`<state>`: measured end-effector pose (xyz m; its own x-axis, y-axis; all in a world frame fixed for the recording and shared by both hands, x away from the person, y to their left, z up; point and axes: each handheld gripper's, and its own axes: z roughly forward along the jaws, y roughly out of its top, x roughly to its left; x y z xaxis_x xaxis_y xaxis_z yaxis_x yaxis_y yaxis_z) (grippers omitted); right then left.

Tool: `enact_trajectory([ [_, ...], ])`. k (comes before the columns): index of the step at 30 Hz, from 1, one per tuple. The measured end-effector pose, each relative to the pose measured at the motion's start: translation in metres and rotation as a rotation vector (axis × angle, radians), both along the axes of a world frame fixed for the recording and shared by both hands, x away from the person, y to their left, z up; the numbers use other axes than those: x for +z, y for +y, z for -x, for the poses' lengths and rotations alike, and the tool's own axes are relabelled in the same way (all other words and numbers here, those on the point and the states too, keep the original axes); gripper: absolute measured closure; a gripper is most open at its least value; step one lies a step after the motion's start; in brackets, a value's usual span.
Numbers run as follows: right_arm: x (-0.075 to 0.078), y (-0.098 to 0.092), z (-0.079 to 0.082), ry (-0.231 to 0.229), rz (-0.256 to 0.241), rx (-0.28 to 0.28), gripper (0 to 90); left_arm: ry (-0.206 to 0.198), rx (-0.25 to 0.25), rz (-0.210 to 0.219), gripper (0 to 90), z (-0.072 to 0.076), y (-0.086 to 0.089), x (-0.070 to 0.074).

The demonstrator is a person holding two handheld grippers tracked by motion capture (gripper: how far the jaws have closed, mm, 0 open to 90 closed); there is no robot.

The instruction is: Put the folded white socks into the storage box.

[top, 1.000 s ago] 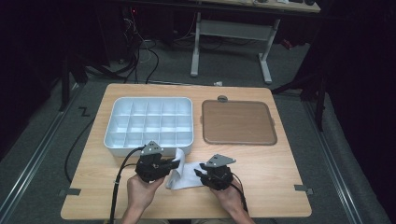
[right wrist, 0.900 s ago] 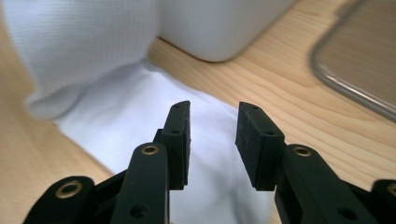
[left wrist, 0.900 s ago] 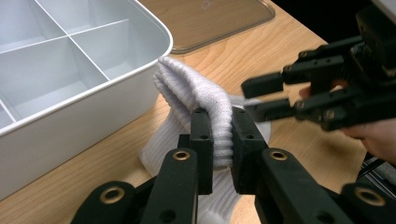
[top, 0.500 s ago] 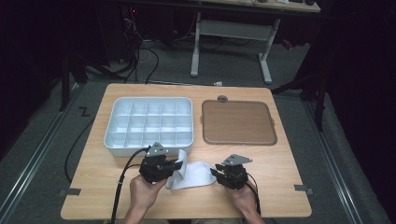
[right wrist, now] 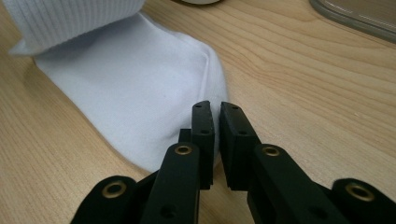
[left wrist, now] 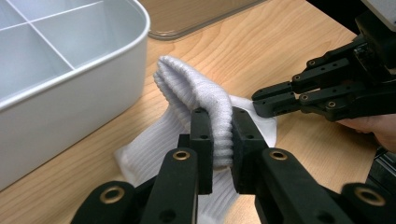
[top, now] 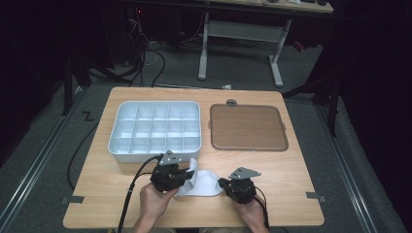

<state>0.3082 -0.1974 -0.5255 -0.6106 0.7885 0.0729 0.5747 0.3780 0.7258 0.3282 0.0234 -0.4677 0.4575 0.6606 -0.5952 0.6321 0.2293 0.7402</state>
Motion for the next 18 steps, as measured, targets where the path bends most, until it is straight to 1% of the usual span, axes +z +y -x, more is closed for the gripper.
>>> enact_trajectory([
  [5,-0.001,0.004,0.000,-0.005,0.006,0.004,84.5,0.004,-0.012,-0.020,81.6,0.000,-0.006,-0.005],
  [7,-0.002,0.006,0.000,-0.011,0.005,0.003,84.0,0.004,-0.020,-0.026,81.6,0.001,-0.008,-0.006],
  [11,-0.004,0.005,-0.001,-0.010,-0.003,0.003,82.9,0.005,-0.032,-0.041,81.6,0.001,-0.014,-0.010],
  [14,-0.005,0.005,0.000,-0.029,0.008,0.007,82.4,0.007,-0.042,-0.062,81.5,0.000,-0.020,-0.016],
  [16,-0.006,0.005,0.000,-0.040,0.003,0.009,82.2,0.005,-0.043,-0.064,81.5,0.000,-0.023,-0.018],
  [18,-0.007,0.004,0.000,-0.038,-0.003,0.007,82.1,0.008,-0.046,-0.062,81.5,0.000,-0.025,-0.020],
])
